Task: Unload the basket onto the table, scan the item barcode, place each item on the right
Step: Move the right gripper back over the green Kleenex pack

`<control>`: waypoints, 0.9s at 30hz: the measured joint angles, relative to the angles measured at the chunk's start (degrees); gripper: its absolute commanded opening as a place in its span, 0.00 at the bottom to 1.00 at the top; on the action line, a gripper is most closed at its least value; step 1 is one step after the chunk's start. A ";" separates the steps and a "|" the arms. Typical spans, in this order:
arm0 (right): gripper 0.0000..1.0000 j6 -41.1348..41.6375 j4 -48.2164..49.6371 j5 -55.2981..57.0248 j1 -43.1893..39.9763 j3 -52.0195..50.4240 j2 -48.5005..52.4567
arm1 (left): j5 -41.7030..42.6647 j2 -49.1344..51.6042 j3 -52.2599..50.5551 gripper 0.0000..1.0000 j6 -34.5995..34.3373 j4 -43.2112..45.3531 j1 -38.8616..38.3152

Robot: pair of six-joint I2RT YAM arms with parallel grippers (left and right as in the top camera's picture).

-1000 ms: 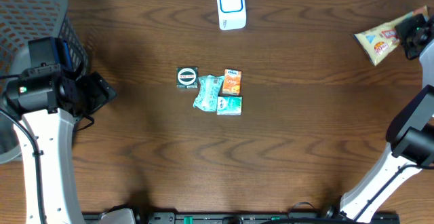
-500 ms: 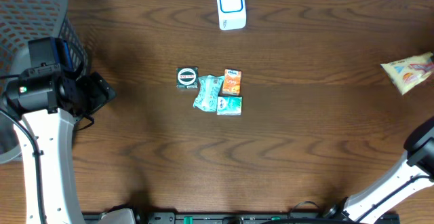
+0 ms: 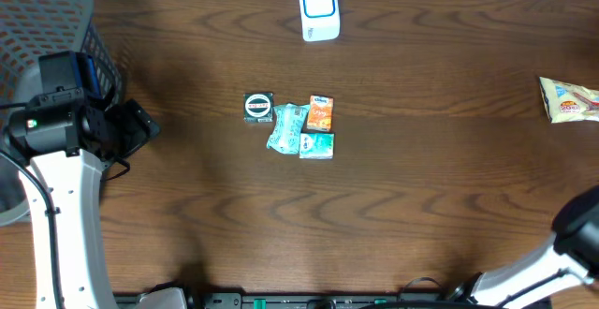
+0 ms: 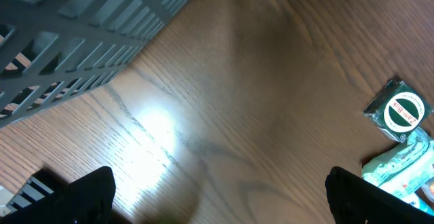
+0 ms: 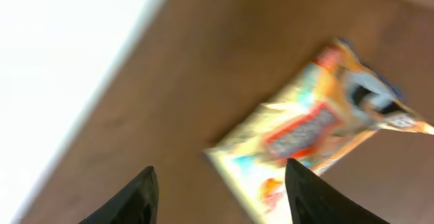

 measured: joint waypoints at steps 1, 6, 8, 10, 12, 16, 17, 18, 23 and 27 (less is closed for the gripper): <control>0.52 -0.04 -0.09 -2.05 0.22 0.02 -1.70 | 0.00 0.00 0.00 0.98 0.00 -0.02 0.00; 0.46 -0.57 -6.67 -17.11 2.62 0.61 -8.83 | 0.00 0.00 0.00 0.98 0.00 -0.02 0.02; 0.38 -1.07 -12.63 -21.64 4.63 0.76 -9.53 | -0.02 0.00 0.00 0.97 0.00 0.00 0.00; 0.32 -2.71 -19.23 -24.24 7.54 0.61 -9.22 | -0.02 0.00 0.00 0.98 0.00 0.00 0.00; 0.37 -6.29 -23.89 -25.46 10.73 0.26 -8.61 | 0.00 0.00 0.00 0.98 0.00 -0.02 0.00; 0.56 -14.84 -29.46 -25.33 18.91 -1.29 -7.43 | -0.02 0.00 0.00 0.98 0.00 0.02 0.00; 0.61 -15.72 -29.75 -24.92 20.63 -1.84 -7.30 | -0.02 0.00 0.00 0.98 0.00 0.02 0.02; 0.64 -17.16 -29.57 -23.82 23.02 -2.71 -7.23 | -0.02 0.00 0.00 0.98 0.00 0.02 0.02; 0.78 -20.48 -24.46 -19.85 33.22 -8.87 -7.21 | -0.02 0.00 0.00 0.98 0.00 0.00 0.02; 0.72 -21.07 -17.90 -18.40 40.96 -14.91 -7.04 | -0.02 0.00 0.00 0.97 0.00 0.00 0.02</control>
